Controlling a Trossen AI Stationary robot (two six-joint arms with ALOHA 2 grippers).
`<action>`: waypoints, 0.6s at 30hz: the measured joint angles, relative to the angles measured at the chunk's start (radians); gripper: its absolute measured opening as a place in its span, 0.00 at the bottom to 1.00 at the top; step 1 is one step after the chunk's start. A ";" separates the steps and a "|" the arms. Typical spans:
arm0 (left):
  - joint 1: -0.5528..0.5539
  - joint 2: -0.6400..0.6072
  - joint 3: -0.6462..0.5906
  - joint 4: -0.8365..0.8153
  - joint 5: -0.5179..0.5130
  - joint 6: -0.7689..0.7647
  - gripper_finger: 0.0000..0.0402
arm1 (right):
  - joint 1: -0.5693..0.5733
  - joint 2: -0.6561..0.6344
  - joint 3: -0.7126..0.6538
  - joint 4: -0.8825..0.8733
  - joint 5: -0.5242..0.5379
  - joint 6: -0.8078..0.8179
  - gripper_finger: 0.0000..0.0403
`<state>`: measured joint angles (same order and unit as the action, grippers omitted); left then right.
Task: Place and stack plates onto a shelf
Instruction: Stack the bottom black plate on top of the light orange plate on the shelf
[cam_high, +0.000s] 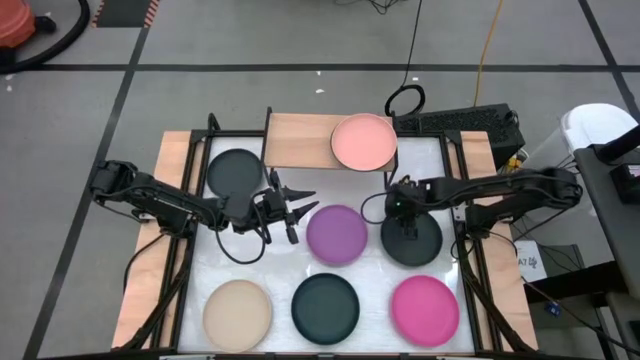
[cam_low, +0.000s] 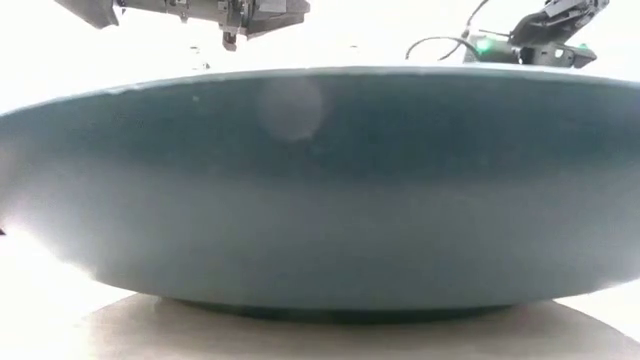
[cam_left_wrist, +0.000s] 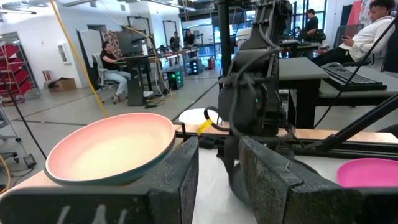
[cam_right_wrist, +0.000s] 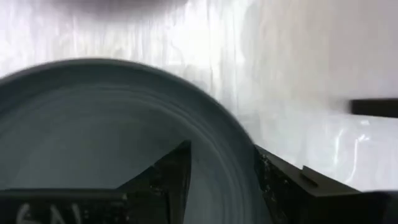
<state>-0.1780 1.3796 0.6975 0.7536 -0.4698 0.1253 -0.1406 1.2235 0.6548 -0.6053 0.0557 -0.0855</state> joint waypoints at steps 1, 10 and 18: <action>0.000 0.000 0.000 0.000 0.000 0.000 0.30 | -0.006 -0.012 0.000 0.000 0.000 -0.001 0.38; 0.000 0.000 0.000 0.002 0.000 0.000 0.30 | -0.112 0.010 0.000 -0.013 -0.001 0.012 0.38; 0.000 0.000 0.000 0.004 0.000 0.000 0.30 | -0.162 0.077 0.000 -0.018 -0.006 -0.010 0.36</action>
<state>-0.1780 1.3796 0.6975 0.7578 -0.4702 0.1255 -0.3027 1.3006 0.6548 -0.6230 0.0494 -0.0958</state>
